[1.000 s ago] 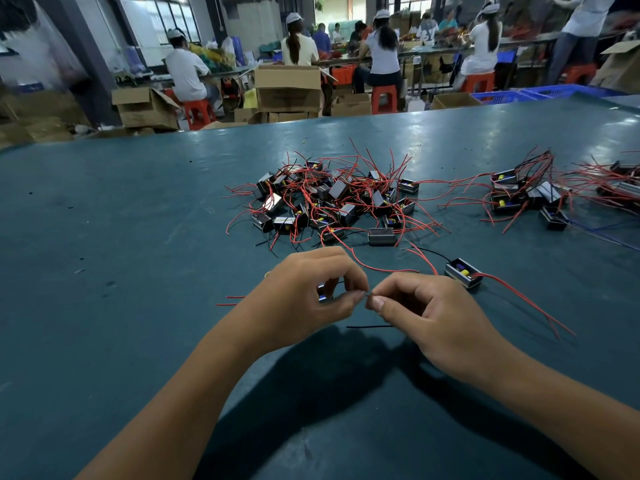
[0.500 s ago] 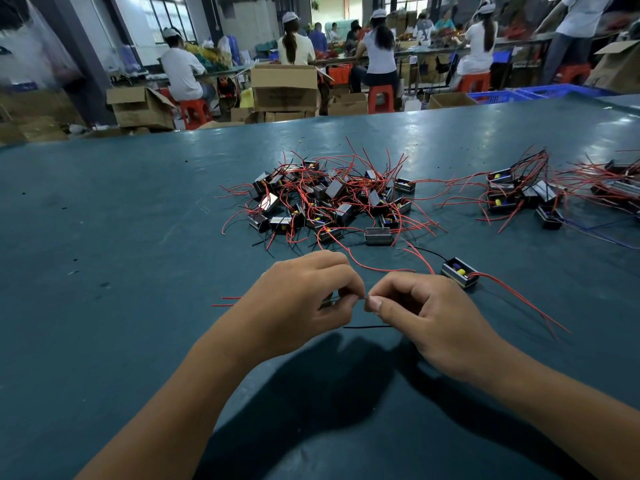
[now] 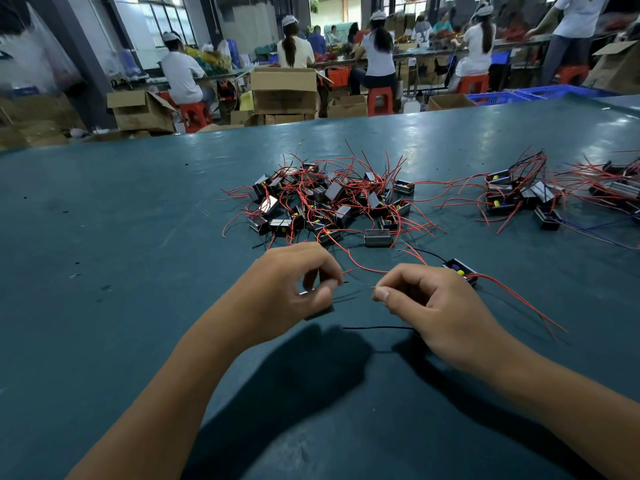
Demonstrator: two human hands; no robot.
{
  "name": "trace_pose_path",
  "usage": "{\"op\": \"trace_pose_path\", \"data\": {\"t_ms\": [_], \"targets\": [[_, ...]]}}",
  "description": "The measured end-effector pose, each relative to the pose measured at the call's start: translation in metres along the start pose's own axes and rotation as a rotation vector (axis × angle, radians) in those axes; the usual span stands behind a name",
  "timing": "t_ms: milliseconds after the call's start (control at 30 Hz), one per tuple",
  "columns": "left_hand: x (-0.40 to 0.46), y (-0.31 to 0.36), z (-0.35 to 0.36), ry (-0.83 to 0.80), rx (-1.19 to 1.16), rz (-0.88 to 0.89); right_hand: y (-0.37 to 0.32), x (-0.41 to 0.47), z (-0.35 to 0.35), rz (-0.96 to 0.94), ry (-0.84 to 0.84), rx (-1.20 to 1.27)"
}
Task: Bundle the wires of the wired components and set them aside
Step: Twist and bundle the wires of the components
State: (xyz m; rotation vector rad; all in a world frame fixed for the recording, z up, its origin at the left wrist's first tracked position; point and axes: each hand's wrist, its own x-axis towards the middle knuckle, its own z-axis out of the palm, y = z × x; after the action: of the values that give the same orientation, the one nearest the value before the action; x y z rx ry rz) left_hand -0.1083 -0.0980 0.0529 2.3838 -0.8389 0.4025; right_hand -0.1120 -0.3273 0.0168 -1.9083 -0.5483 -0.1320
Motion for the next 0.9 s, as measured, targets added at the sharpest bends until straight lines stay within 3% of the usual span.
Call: {"op": "trace_pose_path", "data": {"t_ms": [133,233,667,900], "targets": [[-0.003,-0.003,0.002,-0.305,0.006,-0.036,-0.002,-0.001,0.001,0.005,-0.003,0.002],[-0.003,-0.002,0.004,-0.419,-0.009,-0.055,-0.003,-0.001,0.0,0.01,0.004,0.002],[-0.004,-0.009,0.008,-0.452,0.041,-0.077,0.001,-0.001,-0.001,0.003,0.001,0.043],[-0.004,-0.015,0.005,-0.415,-0.03,-0.091,0.001,0.011,-0.029,0.059,-0.196,-0.053]]}}
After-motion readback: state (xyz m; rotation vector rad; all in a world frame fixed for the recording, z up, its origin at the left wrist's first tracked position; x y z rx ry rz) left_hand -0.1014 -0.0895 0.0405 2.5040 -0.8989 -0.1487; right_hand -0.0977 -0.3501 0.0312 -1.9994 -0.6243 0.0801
